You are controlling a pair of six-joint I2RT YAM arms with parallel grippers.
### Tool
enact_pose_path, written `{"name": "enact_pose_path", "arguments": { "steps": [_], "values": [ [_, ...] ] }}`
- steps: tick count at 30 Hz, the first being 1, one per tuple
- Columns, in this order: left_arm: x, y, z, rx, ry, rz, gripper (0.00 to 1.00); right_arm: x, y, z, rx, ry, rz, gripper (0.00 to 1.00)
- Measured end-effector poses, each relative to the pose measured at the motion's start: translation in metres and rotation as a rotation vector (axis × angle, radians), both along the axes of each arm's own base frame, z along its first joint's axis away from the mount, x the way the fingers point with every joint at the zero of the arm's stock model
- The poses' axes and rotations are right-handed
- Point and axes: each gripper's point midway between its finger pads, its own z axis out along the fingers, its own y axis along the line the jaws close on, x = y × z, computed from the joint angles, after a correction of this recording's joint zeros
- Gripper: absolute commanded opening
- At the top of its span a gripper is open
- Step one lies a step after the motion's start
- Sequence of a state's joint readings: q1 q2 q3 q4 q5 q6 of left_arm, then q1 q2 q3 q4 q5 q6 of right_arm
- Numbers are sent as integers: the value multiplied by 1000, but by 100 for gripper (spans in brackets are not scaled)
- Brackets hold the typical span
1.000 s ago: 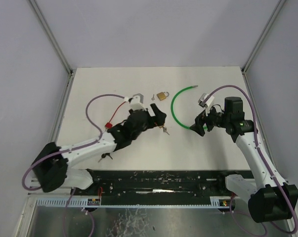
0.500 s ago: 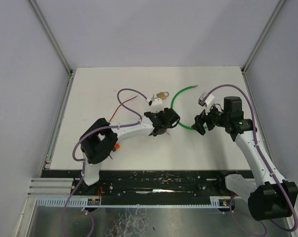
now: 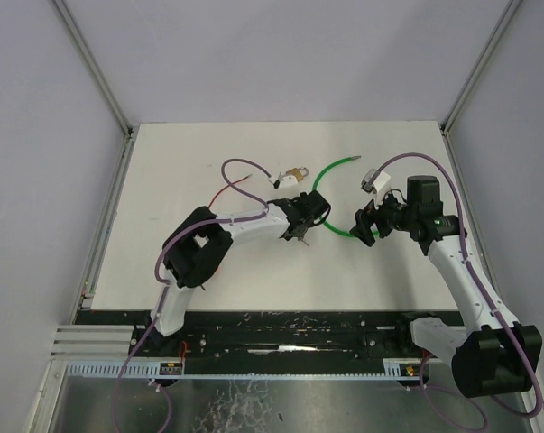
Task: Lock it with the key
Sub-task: Pick up the lock from the center of the board.
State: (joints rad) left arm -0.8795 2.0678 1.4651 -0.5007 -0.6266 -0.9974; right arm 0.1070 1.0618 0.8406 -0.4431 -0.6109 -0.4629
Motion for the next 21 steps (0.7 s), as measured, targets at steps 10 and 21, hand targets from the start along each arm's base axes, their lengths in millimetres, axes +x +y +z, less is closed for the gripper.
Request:
{"name": "enact_pose_path", "arguments": {
  "steps": [10,21],
  "values": [
    [-1,2,-16,29,28,5,61,1,0,-2,-1,9,-2,86],
    [-3,3,-22,67,66,15,56,1,-1,-4,-1,15,-3,86]
  ]
}}
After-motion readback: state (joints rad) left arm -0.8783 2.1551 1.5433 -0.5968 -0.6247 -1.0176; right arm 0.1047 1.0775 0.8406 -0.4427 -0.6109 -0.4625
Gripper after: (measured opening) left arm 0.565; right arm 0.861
